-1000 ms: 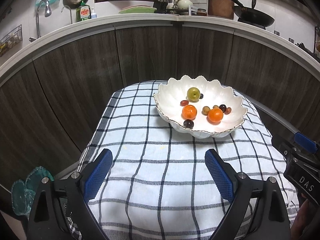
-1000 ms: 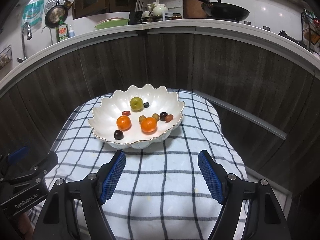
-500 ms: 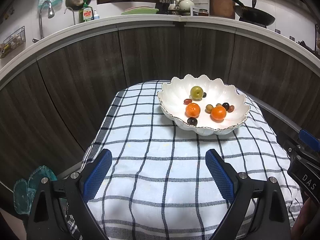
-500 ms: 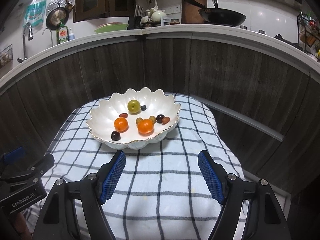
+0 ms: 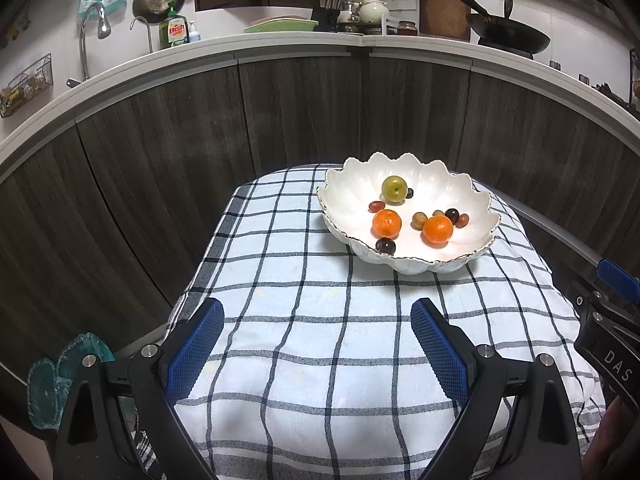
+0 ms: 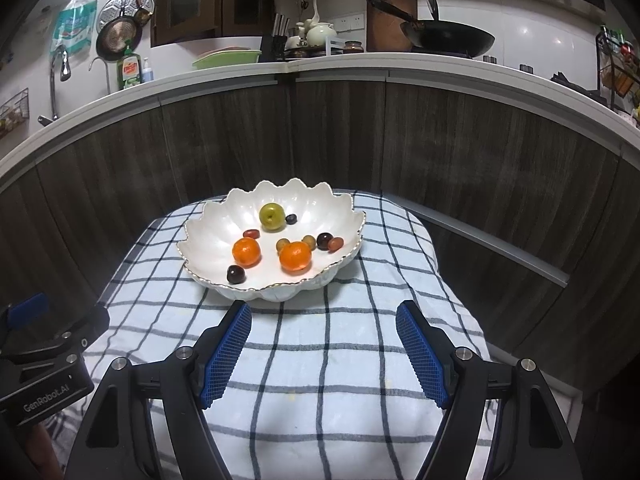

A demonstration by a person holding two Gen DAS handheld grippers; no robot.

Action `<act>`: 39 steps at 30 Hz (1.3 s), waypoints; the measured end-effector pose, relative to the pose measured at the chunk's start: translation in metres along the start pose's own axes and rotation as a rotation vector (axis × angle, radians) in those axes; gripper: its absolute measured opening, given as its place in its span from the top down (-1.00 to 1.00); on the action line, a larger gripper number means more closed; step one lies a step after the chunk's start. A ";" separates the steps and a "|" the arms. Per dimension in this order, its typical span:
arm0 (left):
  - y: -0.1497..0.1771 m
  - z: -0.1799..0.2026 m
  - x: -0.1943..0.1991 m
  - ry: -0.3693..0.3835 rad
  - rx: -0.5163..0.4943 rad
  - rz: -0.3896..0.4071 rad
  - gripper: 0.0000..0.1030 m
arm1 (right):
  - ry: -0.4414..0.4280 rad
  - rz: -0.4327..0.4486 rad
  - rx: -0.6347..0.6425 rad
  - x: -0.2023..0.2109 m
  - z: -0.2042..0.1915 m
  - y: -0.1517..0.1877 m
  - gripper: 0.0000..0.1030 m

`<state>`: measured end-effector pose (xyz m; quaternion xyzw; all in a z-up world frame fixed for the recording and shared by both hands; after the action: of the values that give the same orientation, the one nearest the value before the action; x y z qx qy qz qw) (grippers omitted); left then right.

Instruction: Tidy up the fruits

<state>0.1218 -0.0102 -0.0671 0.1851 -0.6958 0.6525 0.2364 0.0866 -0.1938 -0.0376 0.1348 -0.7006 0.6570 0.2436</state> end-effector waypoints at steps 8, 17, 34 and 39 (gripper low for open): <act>0.000 0.000 0.000 0.000 0.001 0.000 -0.86 | -0.003 0.001 0.000 0.001 -0.001 -0.001 -0.47; 0.000 0.001 0.001 0.000 0.002 0.000 -0.86 | -0.004 -0.002 -0.004 0.002 -0.002 -0.001 -0.47; 0.000 0.001 0.002 -0.005 0.003 -0.003 -0.92 | -0.005 -0.002 -0.004 0.002 -0.001 -0.001 -0.47; 0.001 0.000 0.002 -0.004 0.004 -0.009 -0.93 | -0.005 -0.001 -0.004 0.002 -0.001 -0.001 -0.47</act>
<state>0.1196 -0.0105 -0.0673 0.1900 -0.6941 0.6524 0.2376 0.0852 -0.1923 -0.0359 0.1365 -0.7026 0.6550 0.2425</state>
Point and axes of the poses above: each gripper's, at about its wrist camera, not at the fingertips, and x roughly against the way its jaws point, z to its right, y to its underside, the point moved 5 cm from there along -x, roughly the way its jaws point, and after that the axes turned 6 degrees about z, right-handed, at the moved point
